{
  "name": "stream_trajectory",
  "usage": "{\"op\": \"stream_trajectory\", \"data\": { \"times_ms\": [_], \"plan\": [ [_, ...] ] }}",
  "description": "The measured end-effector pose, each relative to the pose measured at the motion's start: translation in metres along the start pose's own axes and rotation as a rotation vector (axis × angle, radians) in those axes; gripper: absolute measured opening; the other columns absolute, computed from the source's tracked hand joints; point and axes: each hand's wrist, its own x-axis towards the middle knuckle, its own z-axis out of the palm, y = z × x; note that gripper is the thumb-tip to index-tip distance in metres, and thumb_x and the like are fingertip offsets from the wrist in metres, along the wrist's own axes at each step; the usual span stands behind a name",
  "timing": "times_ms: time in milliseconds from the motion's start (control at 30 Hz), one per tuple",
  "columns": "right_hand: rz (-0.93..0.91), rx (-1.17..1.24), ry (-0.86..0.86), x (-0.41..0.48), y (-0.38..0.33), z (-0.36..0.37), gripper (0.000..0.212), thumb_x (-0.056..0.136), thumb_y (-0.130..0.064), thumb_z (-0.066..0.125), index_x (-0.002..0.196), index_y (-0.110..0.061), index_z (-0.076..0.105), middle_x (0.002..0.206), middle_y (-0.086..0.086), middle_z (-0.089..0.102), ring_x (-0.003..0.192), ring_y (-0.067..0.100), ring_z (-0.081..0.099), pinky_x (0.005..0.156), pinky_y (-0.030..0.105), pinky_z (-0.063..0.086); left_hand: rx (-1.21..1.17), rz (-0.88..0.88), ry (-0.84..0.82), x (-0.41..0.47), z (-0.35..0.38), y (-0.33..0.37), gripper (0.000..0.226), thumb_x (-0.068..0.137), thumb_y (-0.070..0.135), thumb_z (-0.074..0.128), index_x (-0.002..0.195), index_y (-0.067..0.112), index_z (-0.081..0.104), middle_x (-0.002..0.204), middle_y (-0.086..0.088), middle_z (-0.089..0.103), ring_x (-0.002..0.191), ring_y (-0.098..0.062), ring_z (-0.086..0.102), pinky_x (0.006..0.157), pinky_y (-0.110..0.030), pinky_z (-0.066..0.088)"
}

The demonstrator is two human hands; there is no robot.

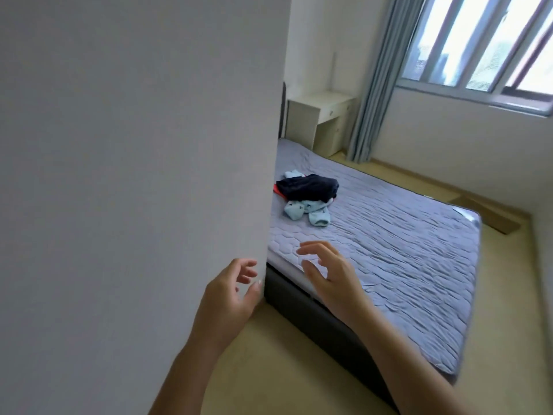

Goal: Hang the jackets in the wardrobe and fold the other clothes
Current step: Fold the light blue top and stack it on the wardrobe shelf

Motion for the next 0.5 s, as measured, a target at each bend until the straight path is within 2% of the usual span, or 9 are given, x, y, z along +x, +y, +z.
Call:
{"op": "stream_trajectory", "data": {
  "times_ms": [133, 267, 433, 500],
  "plan": [
    [0.135, -0.031, 0.067, 0.022, 0.070, -0.032, 0.017, 0.095, -0.018, 0.055, 0.108, -0.025, 0.064, 0.118, -0.015, 0.056, 0.110, -0.006, 0.051, 0.090, 0.010, 0.040, -0.018, 0.072, -0.134, 0.078, 0.066, 0.007, 0.027, 0.088, 0.024, 0.062, 0.108, 0.039, 0.053, 0.094, 0.023, 0.062, 0.091, 0.005, 0.059, 0.073, -0.006, 0.044],
    [0.236, -0.031, 0.130, 0.056, 0.152, -0.059, 0.016, 0.095, -0.015, 0.056, 0.108, -0.020, 0.064, 0.119, -0.009, 0.058, 0.110, 0.005, 0.054, 0.092, 0.020, 0.044, -0.019, 0.091, -0.228, 0.153, 0.144, 0.006, 0.028, 0.088, 0.025, 0.064, 0.111, 0.036, 0.053, 0.099, 0.021, 0.061, 0.093, 0.003, 0.059, 0.077, -0.011, 0.046],
    [0.332, -0.009, 0.101, 0.124, 0.263, -0.091, 0.017, 0.093, -0.012, 0.058, 0.108, -0.016, 0.066, 0.118, -0.006, 0.058, 0.107, 0.009, 0.055, 0.089, 0.019, 0.043, 0.036, 0.030, -0.323, 0.242, 0.240, -0.009, 0.031, 0.087, 0.023, 0.065, 0.111, 0.037, 0.052, 0.110, 0.018, 0.059, 0.102, 0.005, 0.054, 0.082, -0.015, 0.045],
    [0.373, -0.012, 0.048, 0.158, 0.307, -0.105, 0.017, 0.093, -0.015, 0.059, 0.108, -0.021, 0.064, 0.119, -0.009, 0.056, 0.107, 0.009, 0.054, 0.088, 0.020, 0.043, 0.061, -0.023, -0.342, 0.280, 0.273, -0.015, 0.032, 0.085, 0.022, 0.067, 0.110, 0.037, 0.052, 0.113, 0.016, 0.058, 0.102, 0.004, 0.054, 0.082, -0.015, 0.043]
  ]
}}
